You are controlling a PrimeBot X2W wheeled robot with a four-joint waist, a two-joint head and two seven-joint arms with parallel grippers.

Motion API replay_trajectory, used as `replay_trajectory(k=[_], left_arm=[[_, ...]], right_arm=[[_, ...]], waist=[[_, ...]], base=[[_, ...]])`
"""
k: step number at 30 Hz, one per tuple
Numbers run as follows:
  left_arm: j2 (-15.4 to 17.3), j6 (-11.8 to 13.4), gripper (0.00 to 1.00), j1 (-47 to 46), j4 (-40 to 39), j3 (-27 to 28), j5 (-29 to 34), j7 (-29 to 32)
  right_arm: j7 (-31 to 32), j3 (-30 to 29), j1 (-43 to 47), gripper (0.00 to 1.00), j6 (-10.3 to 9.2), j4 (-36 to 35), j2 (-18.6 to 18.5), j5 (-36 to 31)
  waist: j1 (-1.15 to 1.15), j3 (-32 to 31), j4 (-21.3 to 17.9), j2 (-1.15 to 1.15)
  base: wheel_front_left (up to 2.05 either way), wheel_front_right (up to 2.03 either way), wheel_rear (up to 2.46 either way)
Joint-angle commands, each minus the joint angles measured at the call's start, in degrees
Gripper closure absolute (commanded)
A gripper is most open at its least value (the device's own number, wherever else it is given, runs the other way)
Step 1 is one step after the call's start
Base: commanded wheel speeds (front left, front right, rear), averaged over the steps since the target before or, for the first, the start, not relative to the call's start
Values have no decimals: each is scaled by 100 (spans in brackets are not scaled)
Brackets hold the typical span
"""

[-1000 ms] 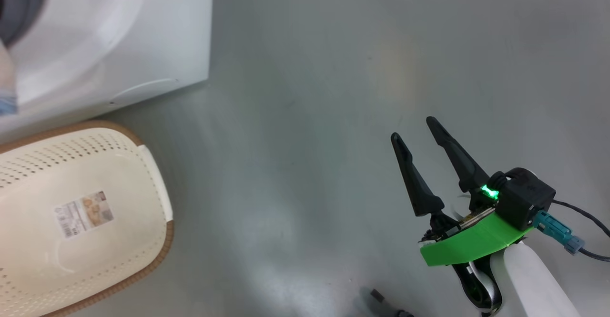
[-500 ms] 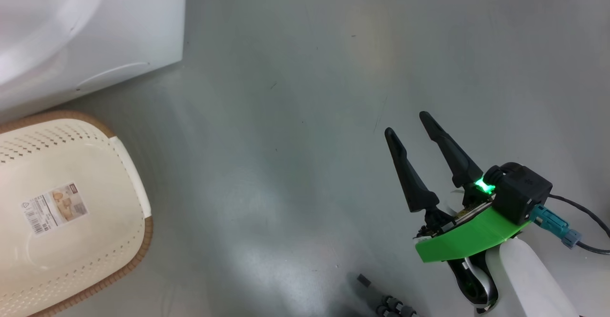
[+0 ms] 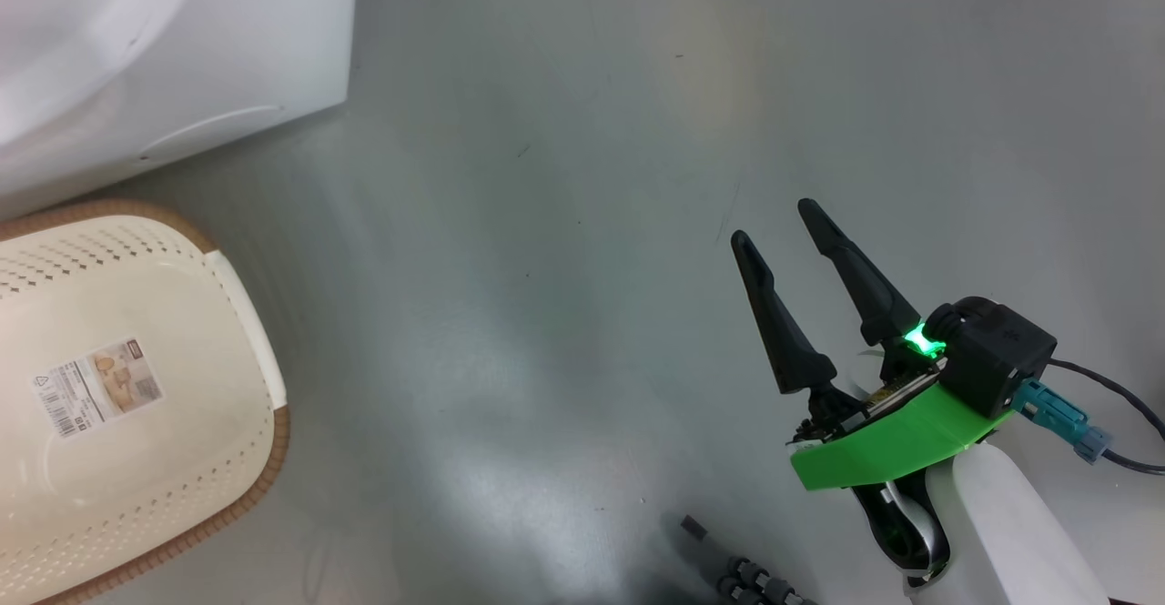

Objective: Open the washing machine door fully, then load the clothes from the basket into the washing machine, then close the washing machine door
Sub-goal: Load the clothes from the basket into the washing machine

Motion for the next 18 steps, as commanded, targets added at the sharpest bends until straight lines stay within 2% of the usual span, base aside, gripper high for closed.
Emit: replay_trajectory(k=[1, 2, 3, 4, 5, 13, 18], left_arm=[[246, -35, 100, 50, -113, 44, -23, -1], [237, -49, 100, 60, -60, 36, -40, 39], [224, -56, 87, 62, -14, 36, -63, 74], [214, -55, 57, 52, 14, 39, -80, 81], [203, -58, 2, 41, 47, 31, -92, 121], [72, -236, 0, 120, 151, -92, -184, 303], [-48, -248, 0, 342, 62, -127, -248, 213]], right_arm=[[-69, 85, 65, 0, 9, -114, -57, 63], [-69, 84, 61, 0, 9, -111, -59, 65], [-69, 84, 56, 0, 9, -108, -60, 72], [-69, 82, 52, 0, 9, -107, -61, 81], [-69, 78, 48, 0, 9, -103, -61, 88], [-69, 19, 20, 0, 9, -84, -81, 94], [-69, -61, 38, 0, 9, -75, -100, 66]], waist=[[0, 5, -3, 0], [0, 6, -5, 0], [0, 9, -4, 0], [0, 11, -2, 0], [0, 10, 1, 0], [0, -33, 85, 0], [0, -121, 208, 0]], base=[[0, 0, 0], [0, 0, 0], [0, 0, 0], [0, 0, 0], [0, 0, 0], [0, 0, 0], [0, 0, 0]])
